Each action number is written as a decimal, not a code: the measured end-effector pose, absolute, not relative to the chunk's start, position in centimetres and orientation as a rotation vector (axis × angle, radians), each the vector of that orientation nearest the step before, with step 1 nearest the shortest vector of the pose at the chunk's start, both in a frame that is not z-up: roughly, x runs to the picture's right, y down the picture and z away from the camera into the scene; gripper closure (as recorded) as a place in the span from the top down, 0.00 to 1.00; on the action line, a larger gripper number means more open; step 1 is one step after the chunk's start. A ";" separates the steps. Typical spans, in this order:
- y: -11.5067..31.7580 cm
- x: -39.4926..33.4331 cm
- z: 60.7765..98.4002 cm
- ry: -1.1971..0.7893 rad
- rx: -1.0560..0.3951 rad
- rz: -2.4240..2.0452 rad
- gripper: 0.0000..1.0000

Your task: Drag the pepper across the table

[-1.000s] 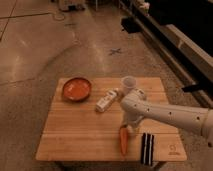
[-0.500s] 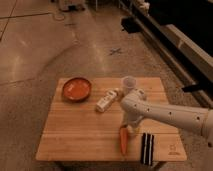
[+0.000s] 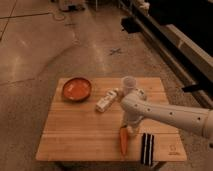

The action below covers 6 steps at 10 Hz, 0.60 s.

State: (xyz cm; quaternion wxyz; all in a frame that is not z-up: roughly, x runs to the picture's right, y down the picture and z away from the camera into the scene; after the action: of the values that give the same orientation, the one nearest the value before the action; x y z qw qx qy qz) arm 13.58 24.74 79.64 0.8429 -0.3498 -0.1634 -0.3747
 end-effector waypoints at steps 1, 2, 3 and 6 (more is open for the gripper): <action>24.7 13.5 78.5 -0.375 -0.731 -0.801 0.61; 24.5 13.2 78.0 -0.394 -0.723 -0.809 0.61; 24.5 12.8 77.7 -0.410 -0.716 -0.819 0.61; 25.0 12.1 77.7 -0.429 -0.713 -0.843 0.61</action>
State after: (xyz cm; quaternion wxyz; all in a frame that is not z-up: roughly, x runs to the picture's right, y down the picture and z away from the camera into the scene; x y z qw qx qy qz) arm 12.14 24.97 77.70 0.8296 -0.3361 -0.2022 -0.3974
